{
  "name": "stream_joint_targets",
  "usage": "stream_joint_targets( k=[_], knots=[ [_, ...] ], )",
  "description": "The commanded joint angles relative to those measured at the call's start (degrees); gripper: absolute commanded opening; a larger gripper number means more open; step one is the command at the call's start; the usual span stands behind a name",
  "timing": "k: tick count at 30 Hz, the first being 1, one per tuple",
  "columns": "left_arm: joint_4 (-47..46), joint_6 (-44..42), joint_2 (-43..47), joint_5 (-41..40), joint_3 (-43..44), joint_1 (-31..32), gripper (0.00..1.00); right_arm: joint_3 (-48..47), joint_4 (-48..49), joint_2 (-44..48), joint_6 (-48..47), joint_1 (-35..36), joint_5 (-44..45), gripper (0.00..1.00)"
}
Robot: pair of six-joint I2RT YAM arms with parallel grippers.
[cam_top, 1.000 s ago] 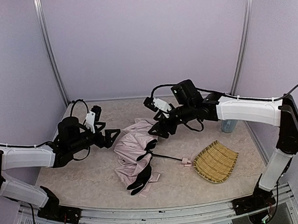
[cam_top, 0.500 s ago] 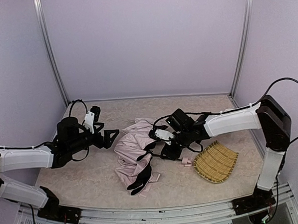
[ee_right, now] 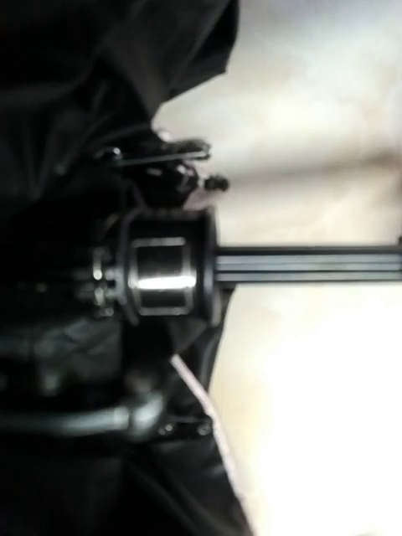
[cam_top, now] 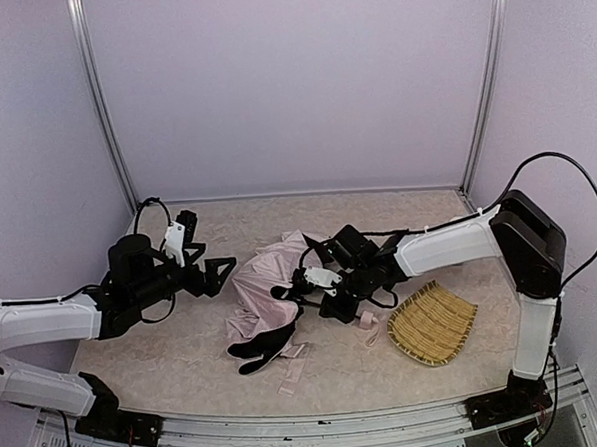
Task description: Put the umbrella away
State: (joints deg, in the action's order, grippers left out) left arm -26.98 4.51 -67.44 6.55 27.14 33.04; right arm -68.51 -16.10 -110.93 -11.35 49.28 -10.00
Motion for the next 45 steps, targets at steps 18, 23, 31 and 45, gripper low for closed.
stream_joint_targets(
  k=[18, 23, 31, 45],
  knots=[
    [-3.0, -4.5, 17.1, -6.6, -3.0, 7.1, 0.89, -16.1, 2.6, 24.0, -1.5, -12.4, -10.7, 0.0],
    [-8.9, -5.2, 12.3, -2.8, -4.1, 10.5, 0.88, -20.3, 3.5, 25.4, 0.5, -12.5, -12.3, 0.0],
    [-21.6, -5.7, 2.9, 6.7, -3.7, 12.1, 0.92, -24.7, 5.5, 27.5, 1.5, -13.0, -21.9, 0.0],
    [-34.4, -3.3, 5.2, 27.8, -4.9, 13.1, 0.92, -28.2, 10.1, 30.7, 0.8, -13.9, -39.1, 0.0]
  ],
)
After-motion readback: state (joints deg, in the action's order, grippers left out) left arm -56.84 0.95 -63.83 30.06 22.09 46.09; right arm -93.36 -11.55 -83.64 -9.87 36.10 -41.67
